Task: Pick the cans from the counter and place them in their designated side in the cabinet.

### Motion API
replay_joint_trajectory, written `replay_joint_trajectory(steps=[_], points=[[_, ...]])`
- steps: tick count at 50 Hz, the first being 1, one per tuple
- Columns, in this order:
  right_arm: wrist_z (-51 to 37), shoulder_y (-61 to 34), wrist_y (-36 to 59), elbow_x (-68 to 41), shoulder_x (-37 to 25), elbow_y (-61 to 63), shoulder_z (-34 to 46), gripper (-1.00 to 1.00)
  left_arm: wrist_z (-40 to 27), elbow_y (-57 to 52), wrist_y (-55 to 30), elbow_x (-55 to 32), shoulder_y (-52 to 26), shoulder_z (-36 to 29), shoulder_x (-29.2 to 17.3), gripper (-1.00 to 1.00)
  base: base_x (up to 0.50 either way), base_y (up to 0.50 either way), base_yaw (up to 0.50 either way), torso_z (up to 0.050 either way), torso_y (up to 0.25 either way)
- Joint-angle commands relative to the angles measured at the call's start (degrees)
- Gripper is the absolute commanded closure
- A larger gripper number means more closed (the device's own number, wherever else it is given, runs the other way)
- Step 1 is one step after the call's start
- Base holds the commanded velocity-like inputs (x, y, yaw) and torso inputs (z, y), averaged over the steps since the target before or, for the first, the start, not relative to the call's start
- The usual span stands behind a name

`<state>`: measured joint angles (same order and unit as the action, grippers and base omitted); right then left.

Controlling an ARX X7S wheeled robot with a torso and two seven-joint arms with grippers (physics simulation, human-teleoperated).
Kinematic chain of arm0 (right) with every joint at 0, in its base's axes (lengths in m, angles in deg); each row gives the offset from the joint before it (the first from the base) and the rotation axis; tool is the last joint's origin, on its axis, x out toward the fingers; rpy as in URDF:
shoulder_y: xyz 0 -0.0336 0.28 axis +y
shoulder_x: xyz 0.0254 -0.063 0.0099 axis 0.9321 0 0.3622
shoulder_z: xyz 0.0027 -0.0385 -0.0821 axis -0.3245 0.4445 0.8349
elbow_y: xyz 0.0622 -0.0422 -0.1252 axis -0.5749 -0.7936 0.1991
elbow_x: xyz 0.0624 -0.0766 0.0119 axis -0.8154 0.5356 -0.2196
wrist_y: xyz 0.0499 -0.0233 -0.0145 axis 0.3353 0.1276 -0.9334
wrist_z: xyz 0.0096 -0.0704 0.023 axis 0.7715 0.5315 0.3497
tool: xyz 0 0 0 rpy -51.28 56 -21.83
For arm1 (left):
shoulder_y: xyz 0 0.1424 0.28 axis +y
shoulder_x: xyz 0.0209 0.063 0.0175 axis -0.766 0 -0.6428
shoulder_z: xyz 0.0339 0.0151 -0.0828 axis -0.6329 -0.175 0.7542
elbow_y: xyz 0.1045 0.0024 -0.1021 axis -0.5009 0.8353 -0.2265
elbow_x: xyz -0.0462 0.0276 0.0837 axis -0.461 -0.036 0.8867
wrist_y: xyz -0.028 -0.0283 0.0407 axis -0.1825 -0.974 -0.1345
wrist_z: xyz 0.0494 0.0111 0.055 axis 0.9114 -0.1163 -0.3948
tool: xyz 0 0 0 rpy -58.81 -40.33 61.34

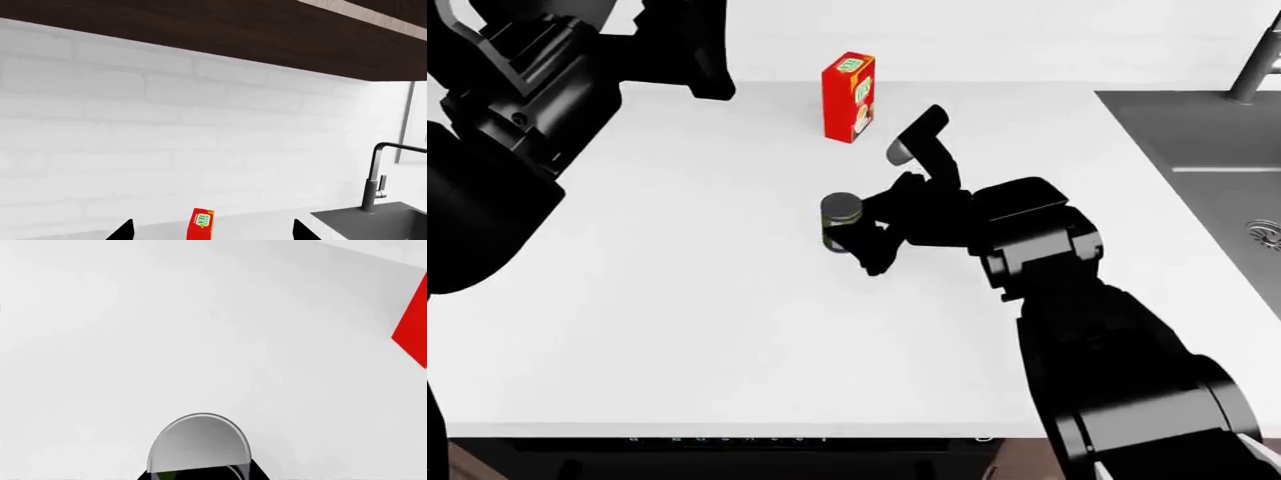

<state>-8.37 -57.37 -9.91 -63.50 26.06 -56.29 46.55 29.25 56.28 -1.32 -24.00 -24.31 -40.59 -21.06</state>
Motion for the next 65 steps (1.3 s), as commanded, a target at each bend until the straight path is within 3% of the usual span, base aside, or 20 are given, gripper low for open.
replay_joint_trajectory(steps=[1, 22, 23, 27, 32, 37, 50, 61, 65], points=[[1.00, -0.50, 0.42, -0.32, -0.05, -0.07, 0.22, 1.00, -0.29, -0.21, 0.15, -0.44, 0.10, 0.18, -0.13, -1.00, 0.00, 0.00, 0.00, 0.000, 0.000], [1.25, -9.59, 4.86, -0.96, -1.92, 0.16, -4.84, 1.00, 0.72, 1.17, 0.81, 0.24, -0.48, -0.58, 0.15, -1.00, 0.00, 0.00, 0.00, 0.000, 0.028], [1.07, -9.82, 6.66, -1.18, -2.21, 1.79, -5.04, 1.00, 0.77, 1.12, 0.86, 0.23, -0.50, -0.59, 0.16, -1.00, 0.00, 0.00, 0.00, 0.000, 0.205], [-1.64, -1.98, 27.49, -1.94, -5.52, 31.57, -5.88, 1.00, 0.96, 1.09, 1.05, 0.29, -0.49, -0.66, 0.20, -1.00, -0.01, 0.00, 0.00, 0.000, 0.241], [-5.44, 0.55, 40.53, -2.61, -6.53, 47.51, -8.25, 1.00, 1.44, 1.53, 1.52, 0.80, -0.34, -0.97, 0.45, -1.00, -0.01, 0.00, 0.00, 0.000, 0.250], [-10.09, 2.52, 47.65, -2.92, -5.79, 59.94, -11.92, 1.00, 1.88, 2.03, 1.84, 1.22, -0.26, -1.39, 0.76, -1.00, 0.00, 0.00, 0.00, 0.000, 0.250], [-14.77, 0.17, 63.91, -2.91, -7.22, 81.53, -15.51, 1.00, 1.59, 3.03, 1.91, 1.29, -0.20, -1.87, 1.25, -1.00, -0.20, 0.00, 0.00, 0.000, 0.087], [-15.73, -4.48, 73.95, -3.24, -8.60, 89.63, -15.90, 1.00, 1.87, 3.15, 1.98, 1.16, -1.08, -2.33, 1.70, -1.00, -0.27, -0.19, 0.00, 0.000, 0.000], [-21.23, -5.89, 74.98, -11.31, -10.72, 89.95, -16.26, 1.00, 1.89, 3.19, 2.02, 1.18, -1.31, -2.39, 1.69, -1.00, 0.00, -0.43, 0.00, 0.000, 0.000]])
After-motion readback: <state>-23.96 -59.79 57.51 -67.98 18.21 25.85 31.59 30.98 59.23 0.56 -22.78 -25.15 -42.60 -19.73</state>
